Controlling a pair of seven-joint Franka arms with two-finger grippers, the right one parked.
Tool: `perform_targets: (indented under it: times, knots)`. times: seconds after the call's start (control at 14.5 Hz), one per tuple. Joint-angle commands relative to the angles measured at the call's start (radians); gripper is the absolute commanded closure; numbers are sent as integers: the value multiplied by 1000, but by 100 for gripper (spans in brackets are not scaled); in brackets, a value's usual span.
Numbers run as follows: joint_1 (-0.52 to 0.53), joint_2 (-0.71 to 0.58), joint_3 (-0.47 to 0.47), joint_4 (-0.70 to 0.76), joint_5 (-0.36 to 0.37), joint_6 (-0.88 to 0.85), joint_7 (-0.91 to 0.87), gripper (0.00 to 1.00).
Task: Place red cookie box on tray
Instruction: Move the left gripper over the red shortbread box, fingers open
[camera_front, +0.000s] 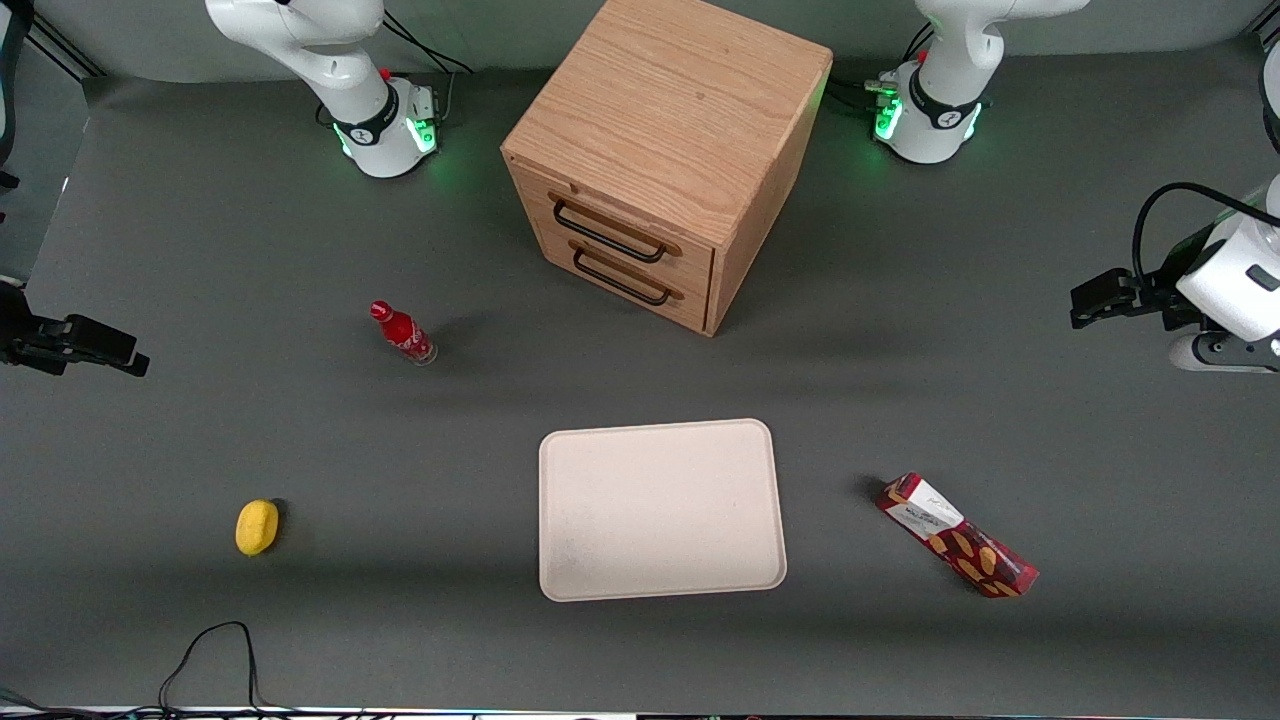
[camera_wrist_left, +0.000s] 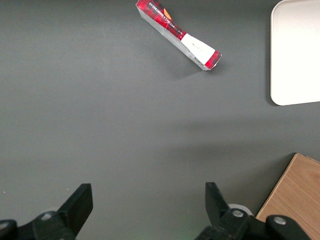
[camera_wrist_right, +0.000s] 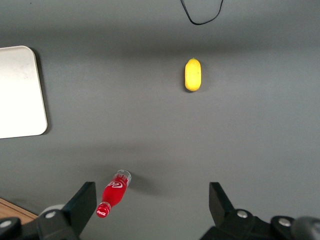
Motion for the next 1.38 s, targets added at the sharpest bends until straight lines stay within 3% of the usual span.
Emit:
perform_targets:
  times: [0.0,0.55,1.31]
  knots:
    - [3,-12,1,-5,-17,-14,12,0]
    - [-17,31,-3,19,-19,3,1,0]
    - [-77,566,-6,694,-8,-39,-51,0]
